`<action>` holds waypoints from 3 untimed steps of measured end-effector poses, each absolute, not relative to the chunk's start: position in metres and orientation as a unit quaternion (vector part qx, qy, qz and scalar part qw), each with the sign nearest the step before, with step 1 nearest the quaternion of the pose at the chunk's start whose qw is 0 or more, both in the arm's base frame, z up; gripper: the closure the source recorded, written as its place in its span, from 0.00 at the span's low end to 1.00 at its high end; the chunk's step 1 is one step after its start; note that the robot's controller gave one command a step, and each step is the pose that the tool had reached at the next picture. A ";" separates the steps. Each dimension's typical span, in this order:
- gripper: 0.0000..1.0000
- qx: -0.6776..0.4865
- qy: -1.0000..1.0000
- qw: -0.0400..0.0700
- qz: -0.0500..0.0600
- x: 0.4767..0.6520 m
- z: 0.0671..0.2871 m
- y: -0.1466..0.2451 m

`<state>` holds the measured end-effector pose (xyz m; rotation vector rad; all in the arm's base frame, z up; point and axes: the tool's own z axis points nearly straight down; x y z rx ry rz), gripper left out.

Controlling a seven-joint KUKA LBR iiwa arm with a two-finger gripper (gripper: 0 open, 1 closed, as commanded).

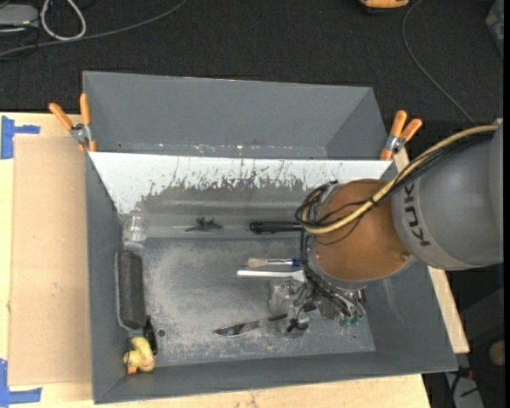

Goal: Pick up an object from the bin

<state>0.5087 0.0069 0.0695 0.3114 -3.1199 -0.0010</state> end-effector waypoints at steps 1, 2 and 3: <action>1.00 0.099 -0.995 0.003 0.000 0.509 0.070 0.007; 1.00 0.098 -0.995 0.004 -0.001 0.508 0.076 0.007; 1.00 0.097 -0.995 0.003 -0.001 0.509 0.083 0.007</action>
Offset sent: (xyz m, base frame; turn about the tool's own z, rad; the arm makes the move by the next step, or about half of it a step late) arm -0.0001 0.0001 0.0187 0.0006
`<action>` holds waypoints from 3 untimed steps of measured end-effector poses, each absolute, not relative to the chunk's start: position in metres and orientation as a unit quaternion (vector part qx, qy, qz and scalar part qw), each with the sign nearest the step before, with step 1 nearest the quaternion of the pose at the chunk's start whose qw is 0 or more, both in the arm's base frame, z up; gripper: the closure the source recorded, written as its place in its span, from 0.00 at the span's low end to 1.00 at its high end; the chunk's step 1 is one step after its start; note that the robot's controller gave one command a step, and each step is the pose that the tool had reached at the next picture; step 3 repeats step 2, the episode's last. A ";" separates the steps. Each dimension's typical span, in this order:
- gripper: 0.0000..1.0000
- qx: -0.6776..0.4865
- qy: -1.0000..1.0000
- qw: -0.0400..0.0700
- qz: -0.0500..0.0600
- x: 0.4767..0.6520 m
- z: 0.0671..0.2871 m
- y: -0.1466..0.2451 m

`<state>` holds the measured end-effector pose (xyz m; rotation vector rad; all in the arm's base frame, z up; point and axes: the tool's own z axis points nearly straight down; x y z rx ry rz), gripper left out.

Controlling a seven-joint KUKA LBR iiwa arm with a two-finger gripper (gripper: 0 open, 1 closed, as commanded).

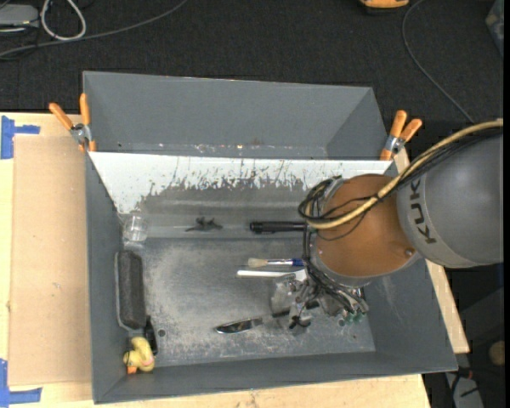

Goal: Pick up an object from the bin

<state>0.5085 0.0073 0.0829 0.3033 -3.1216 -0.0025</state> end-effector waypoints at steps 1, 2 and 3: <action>1.00 0.097 -0.995 0.007 -0.001 0.506 0.127 0.008; 1.00 0.097 -0.995 0.002 -0.001 0.509 0.156 0.008; 1.00 0.097 -0.995 0.002 -0.001 0.509 0.156 0.008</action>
Offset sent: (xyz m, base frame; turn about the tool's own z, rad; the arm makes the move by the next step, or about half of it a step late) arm -0.0035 0.0005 0.0235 0.0009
